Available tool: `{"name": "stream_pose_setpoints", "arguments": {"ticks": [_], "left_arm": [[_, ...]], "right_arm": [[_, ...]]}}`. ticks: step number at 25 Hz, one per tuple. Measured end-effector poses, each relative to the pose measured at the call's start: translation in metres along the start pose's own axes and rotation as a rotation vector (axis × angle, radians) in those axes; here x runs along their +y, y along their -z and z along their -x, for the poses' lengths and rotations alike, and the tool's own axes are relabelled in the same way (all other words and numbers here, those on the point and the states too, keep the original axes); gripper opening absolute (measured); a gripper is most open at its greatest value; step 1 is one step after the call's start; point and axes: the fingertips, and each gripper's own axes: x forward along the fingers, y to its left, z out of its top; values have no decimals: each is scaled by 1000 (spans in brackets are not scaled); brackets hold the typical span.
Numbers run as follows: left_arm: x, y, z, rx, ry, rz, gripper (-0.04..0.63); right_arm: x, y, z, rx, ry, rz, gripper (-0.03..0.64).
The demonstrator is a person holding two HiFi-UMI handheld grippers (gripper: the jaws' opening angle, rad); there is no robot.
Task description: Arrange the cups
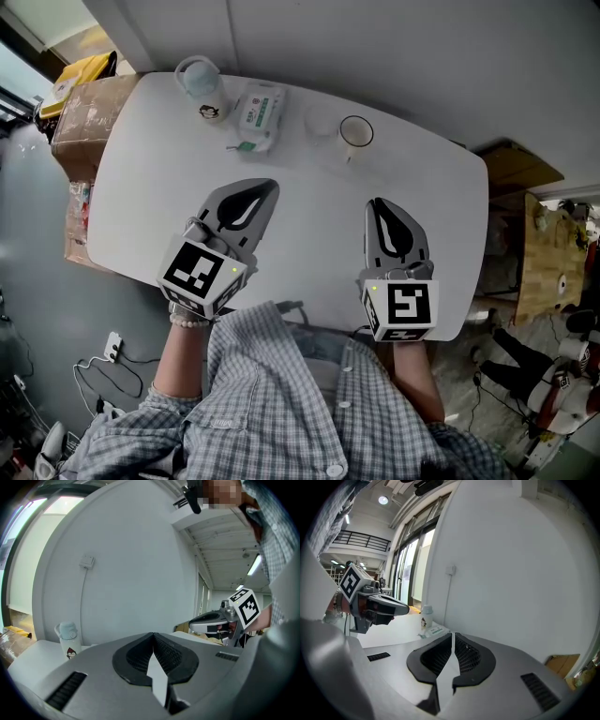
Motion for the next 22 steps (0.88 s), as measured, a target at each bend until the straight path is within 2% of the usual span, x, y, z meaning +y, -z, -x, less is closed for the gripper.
{"name": "stream_pose_setpoints", "arguments": {"ticks": [22], "left_arm": [[-1, 5, -10, 28, 9, -11, 11]], "right_arm": [[4, 10, -5, 31, -26, -8, 35]]}}
